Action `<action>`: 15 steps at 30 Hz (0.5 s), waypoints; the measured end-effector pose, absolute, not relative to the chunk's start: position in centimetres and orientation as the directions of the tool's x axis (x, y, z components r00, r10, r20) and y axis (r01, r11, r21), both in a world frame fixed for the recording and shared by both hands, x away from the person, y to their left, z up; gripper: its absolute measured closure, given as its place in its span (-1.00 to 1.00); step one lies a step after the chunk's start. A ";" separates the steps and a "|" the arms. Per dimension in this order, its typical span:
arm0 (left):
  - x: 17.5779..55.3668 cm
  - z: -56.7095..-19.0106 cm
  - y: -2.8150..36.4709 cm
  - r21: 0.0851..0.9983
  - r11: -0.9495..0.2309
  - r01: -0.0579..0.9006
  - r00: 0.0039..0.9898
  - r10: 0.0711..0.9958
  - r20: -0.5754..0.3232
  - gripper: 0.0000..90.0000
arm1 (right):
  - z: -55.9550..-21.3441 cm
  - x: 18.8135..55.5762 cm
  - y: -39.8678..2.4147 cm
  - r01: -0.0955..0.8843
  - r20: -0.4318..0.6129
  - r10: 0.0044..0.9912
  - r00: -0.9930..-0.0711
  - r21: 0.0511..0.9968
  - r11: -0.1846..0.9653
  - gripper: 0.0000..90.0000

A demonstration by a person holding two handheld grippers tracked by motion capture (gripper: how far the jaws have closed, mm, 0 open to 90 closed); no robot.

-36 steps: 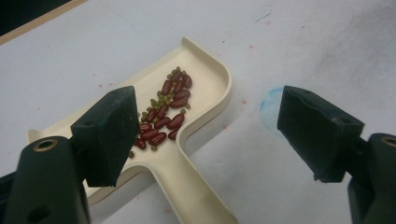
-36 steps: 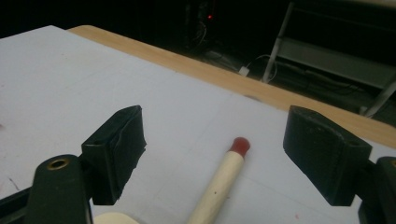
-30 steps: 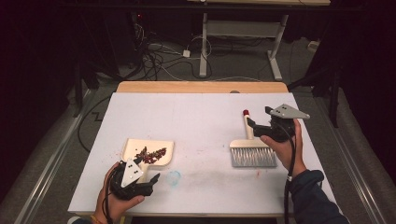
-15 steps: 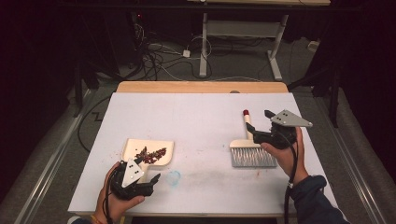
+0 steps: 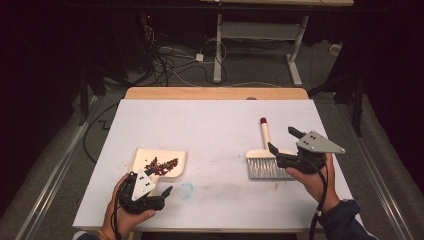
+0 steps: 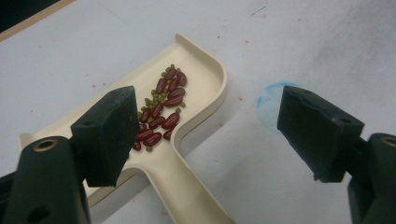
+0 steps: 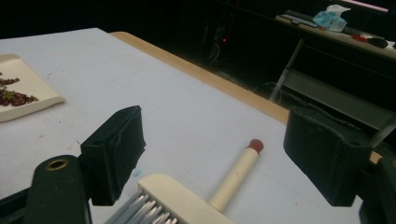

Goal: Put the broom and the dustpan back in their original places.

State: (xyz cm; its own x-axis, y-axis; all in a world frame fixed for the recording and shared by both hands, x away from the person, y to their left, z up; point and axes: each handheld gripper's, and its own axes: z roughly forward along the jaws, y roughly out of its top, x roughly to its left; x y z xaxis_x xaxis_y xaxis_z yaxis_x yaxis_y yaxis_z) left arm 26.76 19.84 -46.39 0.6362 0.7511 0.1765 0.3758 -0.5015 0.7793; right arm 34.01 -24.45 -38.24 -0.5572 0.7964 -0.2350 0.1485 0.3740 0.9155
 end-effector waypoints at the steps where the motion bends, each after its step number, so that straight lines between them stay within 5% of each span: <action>1: 26.8 -46.4 19.8 0.778 -0.502 0.377 0.636 0.751 0.177 -0.55 | -38.3 33.8 -24.5 0.145 -0.236 0.793 -0.562 0.915 0.376 -0.54; 15: 26.8 -46.4 19.8 0.773 -0.509 0.380 0.638 0.749 0.179 -0.54 | -39.2 32.1 -25.3 0.121 -0.283 0.773 -0.567 0.900 0.418 -0.54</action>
State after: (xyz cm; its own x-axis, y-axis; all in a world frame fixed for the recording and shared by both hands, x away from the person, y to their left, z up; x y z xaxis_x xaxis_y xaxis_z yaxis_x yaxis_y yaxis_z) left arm 26.80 19.79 -46.44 0.6382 0.7487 0.1791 0.3799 -0.5087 0.7726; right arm 32.06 -25.31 -39.17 -0.5672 0.7734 -0.2831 0.1206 0.4181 0.9004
